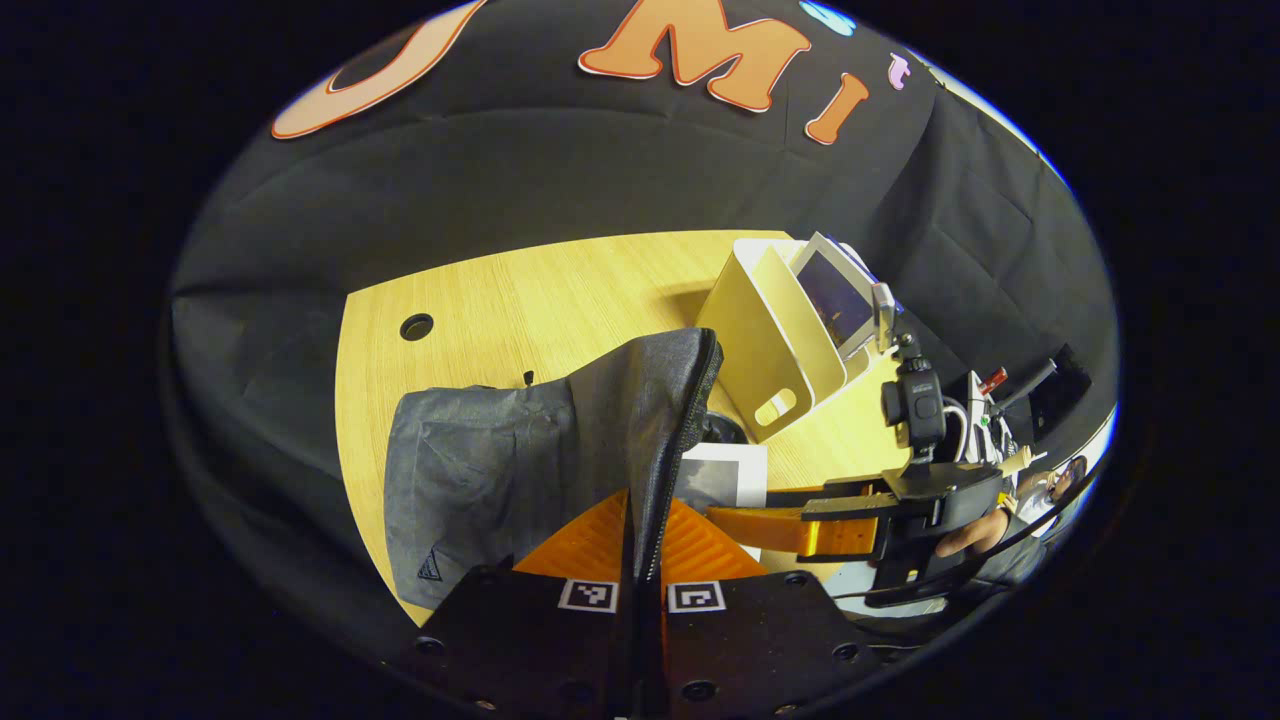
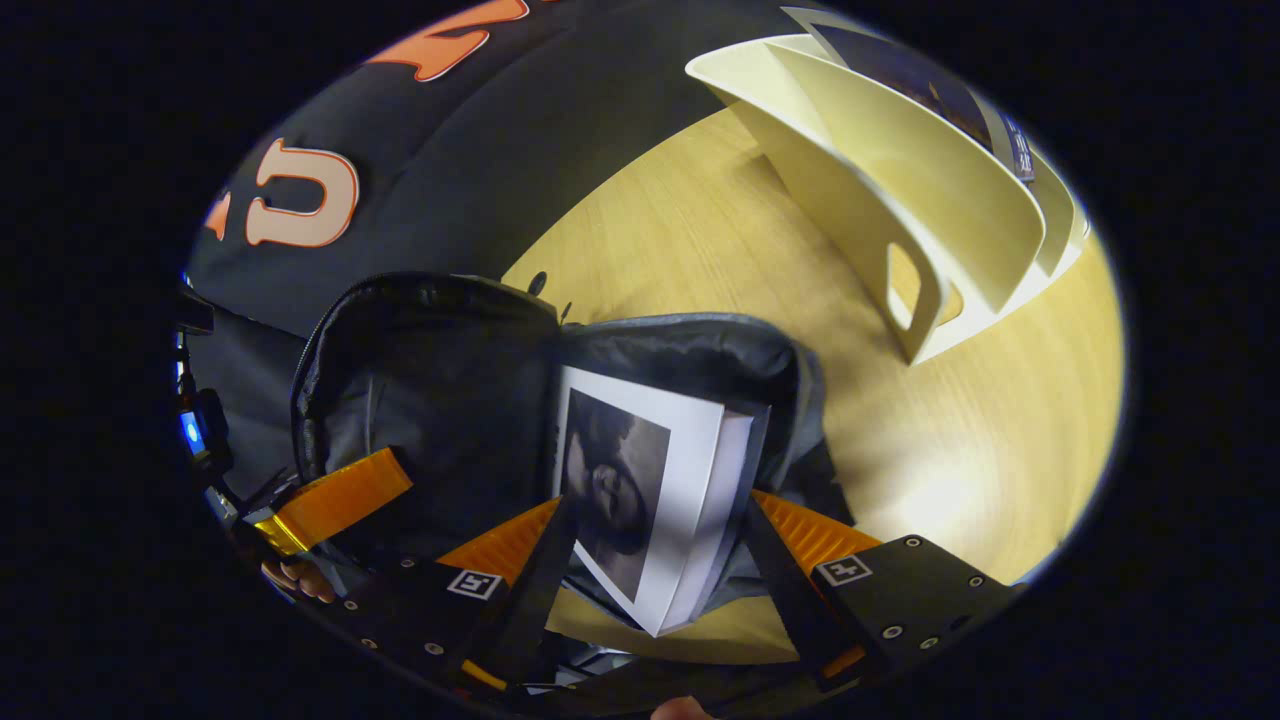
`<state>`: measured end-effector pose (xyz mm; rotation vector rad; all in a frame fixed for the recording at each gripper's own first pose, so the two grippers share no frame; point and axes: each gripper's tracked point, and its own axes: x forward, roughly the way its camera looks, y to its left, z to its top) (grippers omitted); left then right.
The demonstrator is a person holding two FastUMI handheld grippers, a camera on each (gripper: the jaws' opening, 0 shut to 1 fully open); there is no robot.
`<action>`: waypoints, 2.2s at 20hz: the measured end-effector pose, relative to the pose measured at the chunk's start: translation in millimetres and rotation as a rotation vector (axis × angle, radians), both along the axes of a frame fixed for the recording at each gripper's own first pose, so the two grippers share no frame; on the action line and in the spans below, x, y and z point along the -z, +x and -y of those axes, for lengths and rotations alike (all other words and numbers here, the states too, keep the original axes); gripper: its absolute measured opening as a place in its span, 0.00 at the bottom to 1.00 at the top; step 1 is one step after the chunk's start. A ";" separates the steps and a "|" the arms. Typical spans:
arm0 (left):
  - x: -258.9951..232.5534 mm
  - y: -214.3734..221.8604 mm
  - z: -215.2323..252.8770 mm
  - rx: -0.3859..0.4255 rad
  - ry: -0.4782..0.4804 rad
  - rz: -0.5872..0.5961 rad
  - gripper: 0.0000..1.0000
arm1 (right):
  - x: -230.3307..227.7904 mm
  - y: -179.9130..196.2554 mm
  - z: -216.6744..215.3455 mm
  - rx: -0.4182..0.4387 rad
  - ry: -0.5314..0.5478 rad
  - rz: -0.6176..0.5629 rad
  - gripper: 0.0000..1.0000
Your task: Open the schoolbag, grab two books from the bookshelf and put them into the schoolbag.
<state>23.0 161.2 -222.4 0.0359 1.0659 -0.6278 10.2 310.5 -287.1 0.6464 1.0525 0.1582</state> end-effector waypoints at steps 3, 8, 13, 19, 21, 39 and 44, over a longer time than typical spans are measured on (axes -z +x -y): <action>4.6 -0.8 -0.3 -0.024 0.006 -0.004 0.04 | -26.2 1.4 12.1 -0.012 0.017 0.022 0.98; 7.9 -0.8 -0.7 -0.043 0.027 -0.004 0.04 | -70.2 0.8 59.0 -0.051 -0.078 0.093 0.98; 12.8 -2.1 4.2 -0.052 0.046 -0.009 0.04 | -114.3 0.4 122.1 -0.092 -0.222 0.108 0.98; 15.1 -4.7 5.3 -0.069 0.063 -0.012 0.05 | -147.5 18.2 191.0 -0.123 -0.357 0.079 0.98; 16.3 -4.6 6.0 -0.075 0.070 -0.012 0.04 | -155.8 29.2 214.1 -0.143 -0.416 0.072 0.98; 22.4 -14.5 12.4 -0.175 0.128 -0.031 0.04 | -112.5 131.7 276.7 -0.247 -0.546 -0.062 0.92; 23.0 -13.8 13.1 -0.200 0.149 -0.032 0.04 | -87.3 143.9 281.7 -0.240 -0.540 -0.146 0.82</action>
